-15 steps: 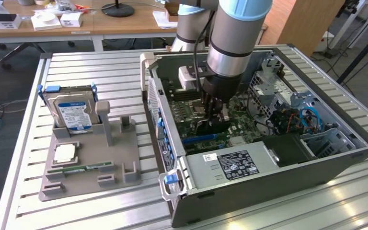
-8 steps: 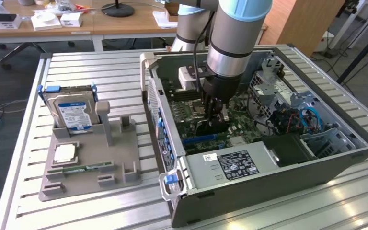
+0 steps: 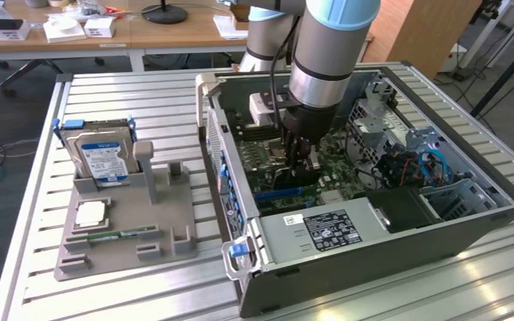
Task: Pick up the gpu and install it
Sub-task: 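Insert the gpu into the slot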
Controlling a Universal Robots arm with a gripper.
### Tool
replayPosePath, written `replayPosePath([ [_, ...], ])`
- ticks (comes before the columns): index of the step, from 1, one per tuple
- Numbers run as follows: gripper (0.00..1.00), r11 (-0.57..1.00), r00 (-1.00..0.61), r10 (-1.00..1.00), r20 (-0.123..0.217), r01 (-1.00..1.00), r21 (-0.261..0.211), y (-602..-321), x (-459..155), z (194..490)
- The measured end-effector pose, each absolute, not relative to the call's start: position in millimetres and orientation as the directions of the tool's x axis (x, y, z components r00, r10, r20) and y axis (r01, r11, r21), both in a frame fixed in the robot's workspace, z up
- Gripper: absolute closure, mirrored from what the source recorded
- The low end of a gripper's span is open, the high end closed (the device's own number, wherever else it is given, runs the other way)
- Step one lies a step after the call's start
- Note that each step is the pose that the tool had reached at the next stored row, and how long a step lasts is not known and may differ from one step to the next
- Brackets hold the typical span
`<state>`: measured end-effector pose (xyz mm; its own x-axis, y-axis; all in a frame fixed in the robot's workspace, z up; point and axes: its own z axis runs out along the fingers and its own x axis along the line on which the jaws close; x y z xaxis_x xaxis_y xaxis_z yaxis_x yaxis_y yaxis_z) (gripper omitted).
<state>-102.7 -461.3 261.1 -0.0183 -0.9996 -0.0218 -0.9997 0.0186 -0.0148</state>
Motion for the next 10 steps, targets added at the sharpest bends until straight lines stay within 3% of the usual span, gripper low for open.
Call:
replayPosePath([
  [10, 0.74, 0.019, -0.018, -1.000, -0.022, -1.000, -0.011, -461.3, -102.2, 261.0],
])
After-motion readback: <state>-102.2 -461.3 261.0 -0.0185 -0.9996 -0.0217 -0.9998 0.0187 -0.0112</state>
